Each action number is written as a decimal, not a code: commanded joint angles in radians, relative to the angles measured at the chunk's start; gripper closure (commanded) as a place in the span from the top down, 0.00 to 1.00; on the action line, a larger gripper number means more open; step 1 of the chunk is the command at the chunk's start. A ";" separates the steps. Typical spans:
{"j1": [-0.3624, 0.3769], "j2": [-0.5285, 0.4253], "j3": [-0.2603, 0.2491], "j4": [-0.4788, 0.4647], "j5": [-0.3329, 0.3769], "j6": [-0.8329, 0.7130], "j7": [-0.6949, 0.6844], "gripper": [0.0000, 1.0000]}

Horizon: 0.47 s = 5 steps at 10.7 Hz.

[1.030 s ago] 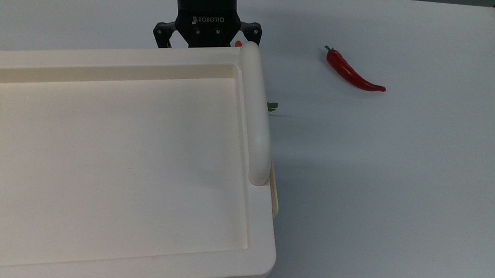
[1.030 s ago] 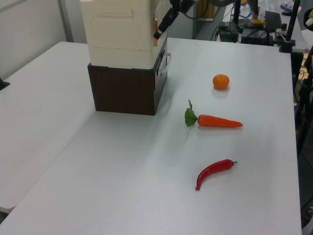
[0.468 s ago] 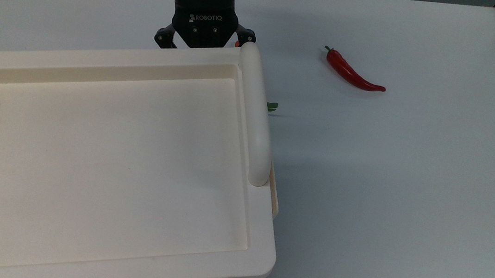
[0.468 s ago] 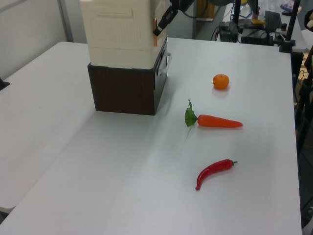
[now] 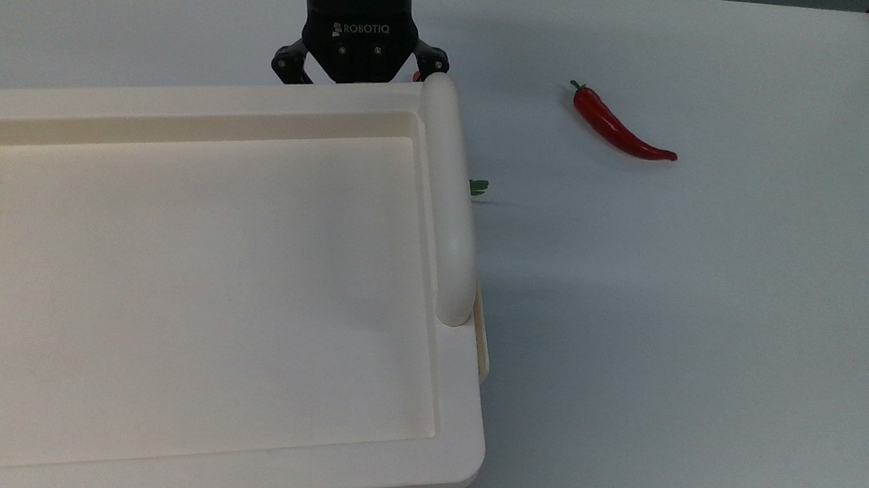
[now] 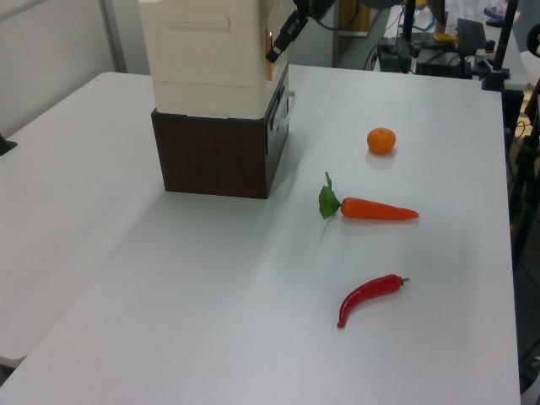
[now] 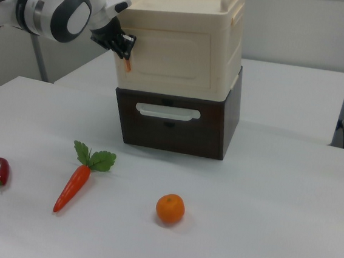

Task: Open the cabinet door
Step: 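Close the gripper on the door edge and hold it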

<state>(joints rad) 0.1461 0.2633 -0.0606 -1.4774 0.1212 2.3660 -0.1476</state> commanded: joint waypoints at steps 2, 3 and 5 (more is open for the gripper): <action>-0.002 -0.042 -0.025 -0.040 -0.008 -0.183 -0.013 0.08; -0.002 -0.050 -0.042 -0.040 -0.005 -0.227 -0.029 0.10; -0.028 -0.076 -0.050 -0.050 -0.002 -0.324 -0.070 0.24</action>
<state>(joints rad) 0.1447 0.2169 -0.0845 -1.4686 0.1197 2.1708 -0.1896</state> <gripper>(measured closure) 0.859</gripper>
